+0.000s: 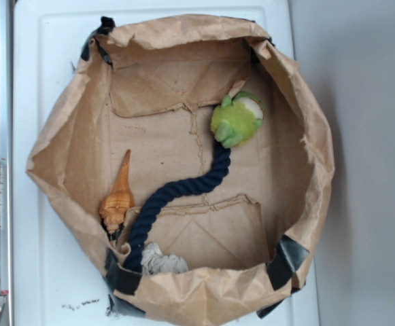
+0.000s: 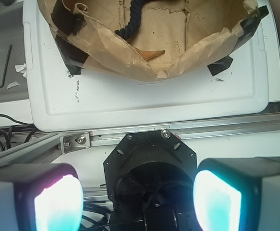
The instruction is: Grab the green animal.
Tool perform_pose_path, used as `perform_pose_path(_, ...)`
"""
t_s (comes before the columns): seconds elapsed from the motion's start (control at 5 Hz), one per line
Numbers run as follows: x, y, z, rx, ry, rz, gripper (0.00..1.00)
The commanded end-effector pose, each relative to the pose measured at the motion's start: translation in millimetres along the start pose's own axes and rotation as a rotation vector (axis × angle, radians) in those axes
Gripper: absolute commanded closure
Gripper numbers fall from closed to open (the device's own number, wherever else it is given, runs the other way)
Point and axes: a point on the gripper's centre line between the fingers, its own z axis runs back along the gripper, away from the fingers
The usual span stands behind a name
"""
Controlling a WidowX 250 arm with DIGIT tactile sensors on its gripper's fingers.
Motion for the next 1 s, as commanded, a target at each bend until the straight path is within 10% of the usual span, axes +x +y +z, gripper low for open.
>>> perform_pose_path(0.0, 0, 0, 0, 0.000, 0.000, 0.000, 0.00)
perform_pose_path(0.4, 75, -27, -13, -0.027, -0.075, 0.071, 0.00)
perform_pose_path(0.8, 121, -8, -46, -0.192, -0.314, 0.156, 0.00)
